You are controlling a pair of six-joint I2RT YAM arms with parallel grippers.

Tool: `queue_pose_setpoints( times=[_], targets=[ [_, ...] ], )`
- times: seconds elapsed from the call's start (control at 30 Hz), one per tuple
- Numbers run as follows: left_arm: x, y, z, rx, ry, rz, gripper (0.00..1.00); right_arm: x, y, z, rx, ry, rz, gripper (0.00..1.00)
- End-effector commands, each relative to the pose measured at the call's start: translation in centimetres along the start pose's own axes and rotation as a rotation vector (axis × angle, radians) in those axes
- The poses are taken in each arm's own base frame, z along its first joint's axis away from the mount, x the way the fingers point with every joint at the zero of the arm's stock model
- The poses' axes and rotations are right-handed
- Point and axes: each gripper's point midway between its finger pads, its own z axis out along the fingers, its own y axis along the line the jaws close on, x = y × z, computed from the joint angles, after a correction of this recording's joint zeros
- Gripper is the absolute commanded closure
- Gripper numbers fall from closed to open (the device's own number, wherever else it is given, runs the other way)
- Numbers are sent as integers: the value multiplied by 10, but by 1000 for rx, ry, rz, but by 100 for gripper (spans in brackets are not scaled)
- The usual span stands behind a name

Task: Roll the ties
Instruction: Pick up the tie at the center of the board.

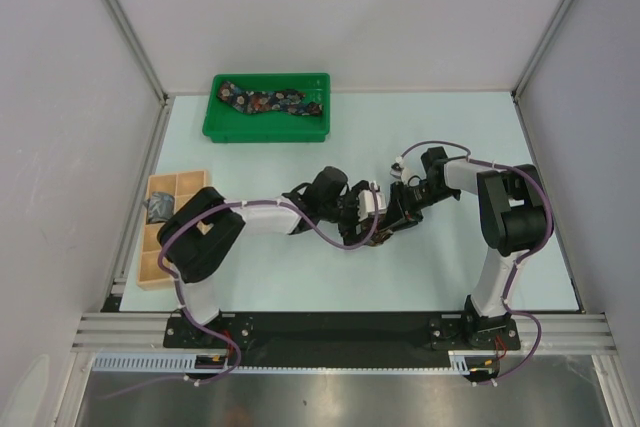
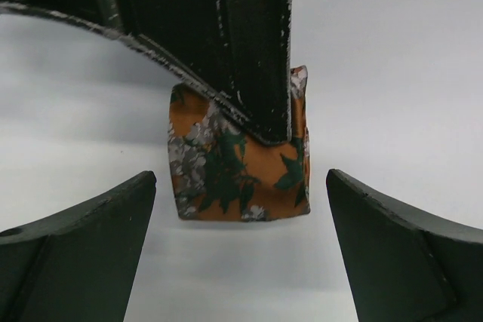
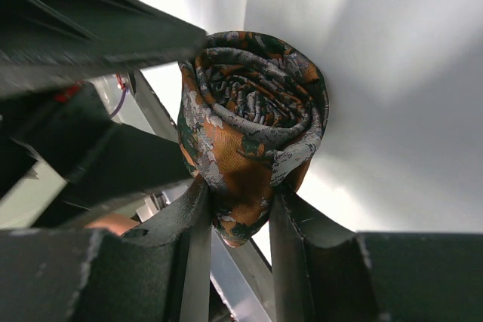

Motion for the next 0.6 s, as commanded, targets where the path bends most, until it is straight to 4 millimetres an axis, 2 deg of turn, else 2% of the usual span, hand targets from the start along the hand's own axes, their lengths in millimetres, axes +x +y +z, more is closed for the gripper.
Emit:
queue_pose_setpoints(
  times=[0.0,0.13,0.27,0.43,0.53,0.57],
  targets=[
    [-14,20,10,-90,-20,81,1,5,4,3,-4,25,-10,100],
    [-14,25,17,-95,-10,104,0,7,5,3,-4,27,-19,100],
    [-4,19,27,-41,36,96,0,8,5,4,-7,33,-23,100],
    [-9,13,32,16,38,91,0,7,8,3,-15,28,-30,100],
    [-8,5,33,66,48,69,7,6,9,3,-19,20,-30,100],
    [-8,2,33,82,47,65,13,4,9,2,-22,13,-37,100]
  ],
)
